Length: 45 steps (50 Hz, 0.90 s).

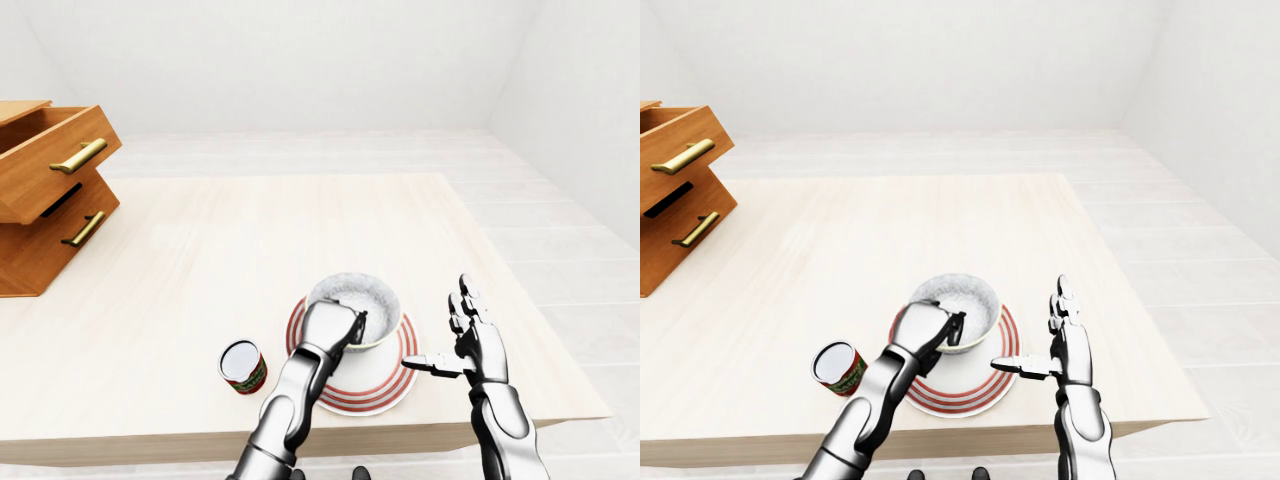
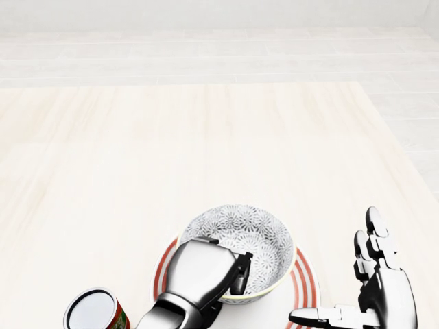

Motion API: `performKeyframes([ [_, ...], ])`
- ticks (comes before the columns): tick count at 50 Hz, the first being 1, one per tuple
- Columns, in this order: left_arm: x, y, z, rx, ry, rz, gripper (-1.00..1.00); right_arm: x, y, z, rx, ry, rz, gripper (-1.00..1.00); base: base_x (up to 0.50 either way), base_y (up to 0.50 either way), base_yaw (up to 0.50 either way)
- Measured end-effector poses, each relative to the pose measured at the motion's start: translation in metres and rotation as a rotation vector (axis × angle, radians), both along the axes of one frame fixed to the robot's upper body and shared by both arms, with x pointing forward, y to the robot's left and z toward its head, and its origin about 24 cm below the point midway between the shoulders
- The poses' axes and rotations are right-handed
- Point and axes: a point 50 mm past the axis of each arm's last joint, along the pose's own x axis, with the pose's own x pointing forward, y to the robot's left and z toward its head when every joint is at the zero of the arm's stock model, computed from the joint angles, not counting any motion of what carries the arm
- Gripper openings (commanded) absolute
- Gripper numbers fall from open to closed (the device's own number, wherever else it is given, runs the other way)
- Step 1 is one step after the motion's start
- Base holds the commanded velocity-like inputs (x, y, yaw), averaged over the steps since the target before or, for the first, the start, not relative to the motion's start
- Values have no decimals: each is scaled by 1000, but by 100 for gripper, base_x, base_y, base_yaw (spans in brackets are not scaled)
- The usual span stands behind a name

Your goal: Put the bowl on the plate.

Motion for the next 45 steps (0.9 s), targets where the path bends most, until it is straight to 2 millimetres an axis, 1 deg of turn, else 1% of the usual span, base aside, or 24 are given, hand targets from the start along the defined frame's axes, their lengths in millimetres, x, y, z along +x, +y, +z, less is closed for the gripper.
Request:
performKeyframes([
  [12, -4, -2, -5, -2, 12, -6, -100, -1, 0, -2, 2, 3, 1, 100, 0, 0, 0],
  [28, -7, -1, -5, -11, 16, -1, -100, 0, 2, -5, 5, 8, 7, 100, 0, 0, 0],
  [29, -7, 0, -5, -13, 14, 1, -96, 0, 2, -5, 5, 8, 7, 100, 0, 0, 0],
  [30, -7, -1, -4, -15, 13, 1, -87, 0, 2, -5, 5, 8, 7, 100, 0, 0, 0],
  [32, -7, 0, -2, -21, 2, 2, -75, 0, 2, -5, 5, 9, 8, 100, 0, 0, 0],
  [37, -8, 0, -2, -20, 3, 1, -76, 0, 3, -6, 5, 10, 9, 100, 0, 0, 0],
  [39, -8, 0, -2, -21, 3, 1, -70, 0, 3, -6, 5, 10, 9, 100, 0, 0, 0],
  [45, -9, 0, -2, -29, 6, 1, -67, 0, 3, -6, 4, 10, 10, 100, 0, 0, 0],
])
